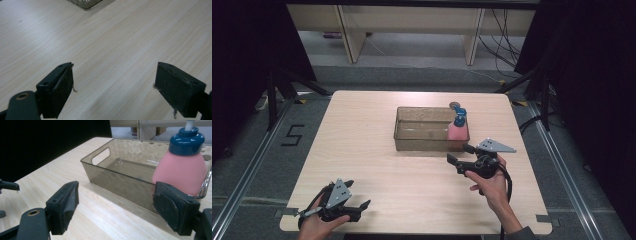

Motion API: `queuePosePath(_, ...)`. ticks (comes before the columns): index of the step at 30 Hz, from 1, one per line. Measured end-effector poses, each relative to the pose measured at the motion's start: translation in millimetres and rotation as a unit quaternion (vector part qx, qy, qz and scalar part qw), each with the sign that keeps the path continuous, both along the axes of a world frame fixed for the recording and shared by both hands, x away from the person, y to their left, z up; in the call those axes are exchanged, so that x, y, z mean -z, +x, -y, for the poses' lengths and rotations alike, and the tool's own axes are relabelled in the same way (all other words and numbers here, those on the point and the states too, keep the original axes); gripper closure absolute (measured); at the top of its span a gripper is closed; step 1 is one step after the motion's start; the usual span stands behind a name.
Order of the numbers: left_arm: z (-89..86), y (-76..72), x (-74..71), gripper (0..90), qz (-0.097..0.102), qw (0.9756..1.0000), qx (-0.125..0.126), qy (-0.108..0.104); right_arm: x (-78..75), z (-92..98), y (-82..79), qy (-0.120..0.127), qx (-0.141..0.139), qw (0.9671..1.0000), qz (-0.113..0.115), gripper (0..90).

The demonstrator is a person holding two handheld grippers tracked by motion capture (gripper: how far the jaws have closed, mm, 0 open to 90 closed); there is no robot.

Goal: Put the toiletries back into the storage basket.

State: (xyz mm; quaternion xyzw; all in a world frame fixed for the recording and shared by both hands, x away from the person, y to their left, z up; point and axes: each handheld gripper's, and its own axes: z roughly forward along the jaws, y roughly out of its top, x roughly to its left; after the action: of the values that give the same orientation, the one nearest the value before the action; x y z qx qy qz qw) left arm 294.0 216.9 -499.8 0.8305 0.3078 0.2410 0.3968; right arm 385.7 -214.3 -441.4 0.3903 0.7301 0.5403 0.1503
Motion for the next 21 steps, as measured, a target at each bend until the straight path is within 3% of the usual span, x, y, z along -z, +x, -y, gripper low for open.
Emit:
queuePosePath(3,1.9,-0.2,0.7,15.0,0.000,0.9999,-0.006,-0.010,1.2,-2.3,-2.7,0.011,-0.006,0.9998,-0.012,21.9)
queuePosePath(4,1.7,-0.2,0.7,14.9,0.000,1.0000,-0.005,-0.008,1.3,-1.0,-2.8,0.000,-0.005,1.0000,-0.001,21.9)
queuePosePath(5,0.3,0.3,0.1,14.9,-0.002,1.0000,0.001,0.001,1.6,-2.0,-4.2,0.007,-0.008,0.9998,-0.014,21.9)
queuePosePath(7,0.3,0.3,0.3,14.9,-0.002,1.0000,0.000,0.000,2.3,-1.7,-5.1,0.000,-0.008,1.0000,-0.005,21.9)
queuePosePath(9,0.4,0.4,0.5,14.9,-0.004,1.0000,0.002,0.001,3.3,-2.8,-6.3,0.005,-0.015,0.9998,-0.009,21.9)
queuePosePath(10,0.5,0.2,0.3,14.9,-0.005,1.0000,0.003,0.004,3.5,-4.9,-8.8,0.014,-0.011,0.9996,-0.023,21.9)
queuePosePath(12,2.1,-0.5,0.9,14.9,-0.004,1.0000,-0.004,-0.004,4.4,-3.9,-8.4,-0.001,-0.016,0.9998,-0.012,21.9)
queuePosePath(13,1.9,-0.6,0.9,14.9,-0.004,1.0000,-0.003,-0.003,6.0,-4.3,-7.0,-0.003,-0.015,0.9999,0.004,21.9)
queuePosePath(15,1.5,-0.4,1.1,14.9,-0.006,1.0000,-0.001,-0.003,6.5,-6.7,-9.3,0.007,-0.018,0.9996,-0.019,21.9)
queuePosePath(16,0.7,-0.7,0.1,14.9,-0.011,0.9999,-0.004,0.007,7.1,-6.6,-9.2,0.010,-0.024,0.9995,-0.020,21.9)
queuePosePath(17,1.6,-0.5,0.7,14.9,-0.008,0.9999,-0.007,0.002,7.3,-5.9,-10.0,0.000,-0.021,0.9995,-0.024,22.0)
queuePosePath(18,1.3,0.4,0.4,14.9,-0.006,1.0000,-0.002,0.007,7.9,-6.9,-11.0,0.011,-0.026,0.9992,-0.027,21.8)
queuePosePath(19,2.2,0.2,0.3,14.9,-0.008,1.0000,0.003,-0.001,8.2,-6.6,-11.6,0.006,-0.025,0.9994,-0.025,21.9)
queuePosePath(20,1.9,-0.4,-0.2,14.9,-0.010,0.9999,0.001,0.004,9.8,-6.8,-10.7,0.009,-0.028,0.9995,-0.013,21.9)
queuePosePath(21,2.5,-0.3,0.7,15.0,-0.004,1.0000,-0.002,0.003,10.1,-7.6,-12.7,0.010,-0.023,0.9993,-0.027,21.9)
